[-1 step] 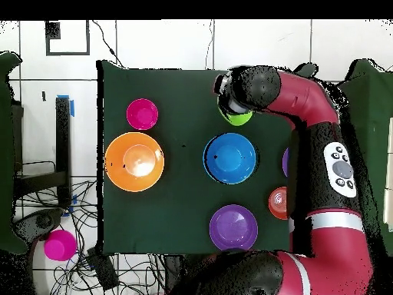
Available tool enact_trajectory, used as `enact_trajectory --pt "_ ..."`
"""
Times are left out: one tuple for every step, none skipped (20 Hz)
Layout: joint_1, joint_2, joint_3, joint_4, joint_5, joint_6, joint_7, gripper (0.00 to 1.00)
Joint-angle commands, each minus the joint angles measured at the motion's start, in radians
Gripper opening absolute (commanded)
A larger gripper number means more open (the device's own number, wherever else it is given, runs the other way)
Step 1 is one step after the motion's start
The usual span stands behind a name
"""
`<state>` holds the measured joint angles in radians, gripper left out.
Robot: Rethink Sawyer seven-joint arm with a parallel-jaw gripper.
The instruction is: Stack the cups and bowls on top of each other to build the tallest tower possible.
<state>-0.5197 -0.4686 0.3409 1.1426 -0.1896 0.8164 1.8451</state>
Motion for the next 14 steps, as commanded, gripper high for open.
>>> enact_trajectory --pt "0.009 0.053 0.090 0.115 -0.018 -0.094 -0.071 0.00" --pt "0.013 0.046 0.087 0.122 -0.017 -0.098 -0.059 0.00" --pt "0.018 0.039 0.083 0.127 -0.017 -0.097 -0.052 0.00" --pt "0.022 0.028 0.079 0.125 -0.017 -0.083 -0.053 0.00" --pt "0.027 0.016 0.074 0.124 -0.018 -0.069 -0.054 0.00" --pt "0.032 -0.006 0.065 0.109 -0.024 -0.033 -0.070 0.00" --pt "0.030 -0.034 0.064 0.098 -0.020 0.004 -0.084 0.00" --pt "0.029 -0.062 0.064 0.087 -0.015 0.041 -0.099 0.00" --pt "0.028 -0.090 0.064 0.075 -0.011 0.078 -0.113 0.00" --pt "0.028 -0.115 0.062 0.059 -0.008 0.120 -0.124 0.00" --pt "0.029 -0.140 0.060 0.044 -0.006 0.163 -0.136 0.00" --pt "0.031 -0.163 0.055 0.034 -0.005 0.206 -0.141 0.00" --pt "0.034 -0.182 0.049 0.028 -0.003 0.243 -0.137 0.00" --pt "0.037 -0.201 0.044 0.023 -0.001 0.280 -0.134 0.00"
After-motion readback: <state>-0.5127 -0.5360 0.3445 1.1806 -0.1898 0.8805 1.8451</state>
